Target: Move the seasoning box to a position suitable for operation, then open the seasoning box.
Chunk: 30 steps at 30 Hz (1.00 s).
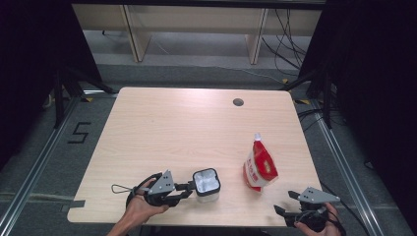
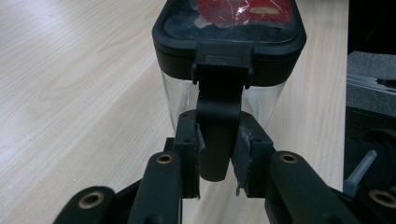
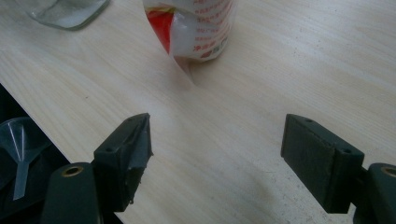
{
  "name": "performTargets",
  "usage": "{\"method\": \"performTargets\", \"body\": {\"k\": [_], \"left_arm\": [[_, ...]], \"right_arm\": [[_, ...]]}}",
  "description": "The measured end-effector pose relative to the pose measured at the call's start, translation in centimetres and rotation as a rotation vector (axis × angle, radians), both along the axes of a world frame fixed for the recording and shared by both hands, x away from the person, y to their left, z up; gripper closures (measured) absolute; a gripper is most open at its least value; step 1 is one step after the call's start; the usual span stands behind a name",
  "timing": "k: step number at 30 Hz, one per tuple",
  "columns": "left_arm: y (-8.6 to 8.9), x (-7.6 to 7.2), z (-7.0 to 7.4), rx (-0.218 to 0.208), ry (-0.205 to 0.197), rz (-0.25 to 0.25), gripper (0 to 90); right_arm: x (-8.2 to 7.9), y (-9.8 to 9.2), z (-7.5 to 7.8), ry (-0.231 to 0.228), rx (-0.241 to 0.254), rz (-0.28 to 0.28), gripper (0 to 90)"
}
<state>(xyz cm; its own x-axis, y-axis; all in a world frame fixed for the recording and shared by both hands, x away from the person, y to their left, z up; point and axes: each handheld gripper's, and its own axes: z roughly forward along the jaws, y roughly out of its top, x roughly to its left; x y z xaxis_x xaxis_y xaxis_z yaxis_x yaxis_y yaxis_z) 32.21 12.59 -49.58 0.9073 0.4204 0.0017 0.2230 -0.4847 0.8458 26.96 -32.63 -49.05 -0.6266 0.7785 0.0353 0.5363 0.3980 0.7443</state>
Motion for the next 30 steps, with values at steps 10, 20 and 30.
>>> {"method": "performTargets", "body": {"k": [10,20,30], "left_arm": [[0.3,0.4,0.2,0.033,-0.010,0.022,72.4],[0.8,0.9,0.2,0.048,-0.029,0.075,72.9],[1.3,0.2,1.0,0.011,0.029,0.081,42.1]], "right_arm": [[-0.1,-0.4,-0.2,0.019,0.014,-0.019,25.4],[0.0,-0.4,-0.2,0.016,-0.005,-0.012,25.3],[0.1,-0.3,-0.2,0.006,-0.018,0.006,25.4]]}}
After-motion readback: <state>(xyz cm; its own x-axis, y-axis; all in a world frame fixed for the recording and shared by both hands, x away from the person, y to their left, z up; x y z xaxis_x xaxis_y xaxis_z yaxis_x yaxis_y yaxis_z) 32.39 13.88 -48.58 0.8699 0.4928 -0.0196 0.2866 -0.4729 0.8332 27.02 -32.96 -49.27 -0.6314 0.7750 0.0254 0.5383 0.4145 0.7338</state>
